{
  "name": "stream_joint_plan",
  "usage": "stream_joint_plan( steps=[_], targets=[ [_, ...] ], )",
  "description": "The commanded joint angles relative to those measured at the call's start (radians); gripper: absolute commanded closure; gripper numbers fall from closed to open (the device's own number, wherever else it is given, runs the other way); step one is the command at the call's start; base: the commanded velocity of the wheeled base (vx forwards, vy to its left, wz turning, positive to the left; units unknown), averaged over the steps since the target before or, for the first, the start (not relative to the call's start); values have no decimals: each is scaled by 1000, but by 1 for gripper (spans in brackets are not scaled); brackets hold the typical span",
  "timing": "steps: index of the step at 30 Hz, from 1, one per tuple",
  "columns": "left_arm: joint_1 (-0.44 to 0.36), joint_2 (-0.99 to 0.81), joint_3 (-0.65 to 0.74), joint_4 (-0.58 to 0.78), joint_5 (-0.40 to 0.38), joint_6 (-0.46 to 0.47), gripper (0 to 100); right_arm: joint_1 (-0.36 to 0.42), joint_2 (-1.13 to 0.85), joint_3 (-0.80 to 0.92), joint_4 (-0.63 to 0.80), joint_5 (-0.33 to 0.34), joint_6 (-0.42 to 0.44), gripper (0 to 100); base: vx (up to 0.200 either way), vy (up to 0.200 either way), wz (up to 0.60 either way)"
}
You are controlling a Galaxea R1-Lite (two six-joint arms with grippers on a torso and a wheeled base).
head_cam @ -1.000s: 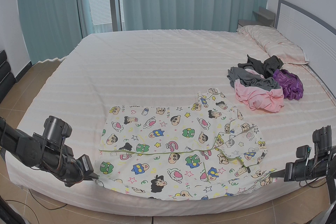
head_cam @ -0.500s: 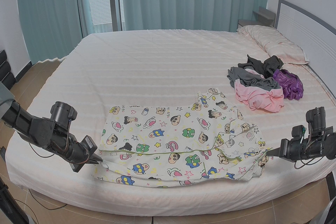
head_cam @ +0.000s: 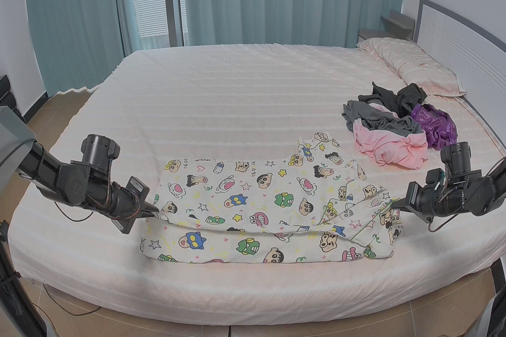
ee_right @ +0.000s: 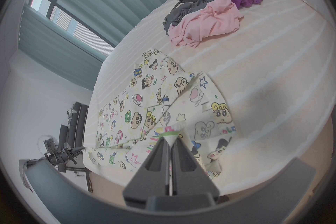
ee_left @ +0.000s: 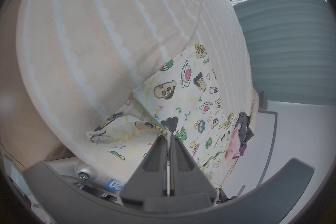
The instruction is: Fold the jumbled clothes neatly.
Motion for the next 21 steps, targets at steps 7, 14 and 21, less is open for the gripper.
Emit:
stream_joint_plan(
  steps=[7,14,21],
  targets=[
    [-2,64,-20,-78,7,-31,100,40,94,-83,-17,-59,38,100,0,0,0],
    [-2,118,-57,-78,39,-31,100,60,134,-143,-17,-105,60,100,0,0,0],
    [-2,142,-89,-75,39,-29,100,72,154,-172,-17,-120,109,100,0,0,0]
  ],
)
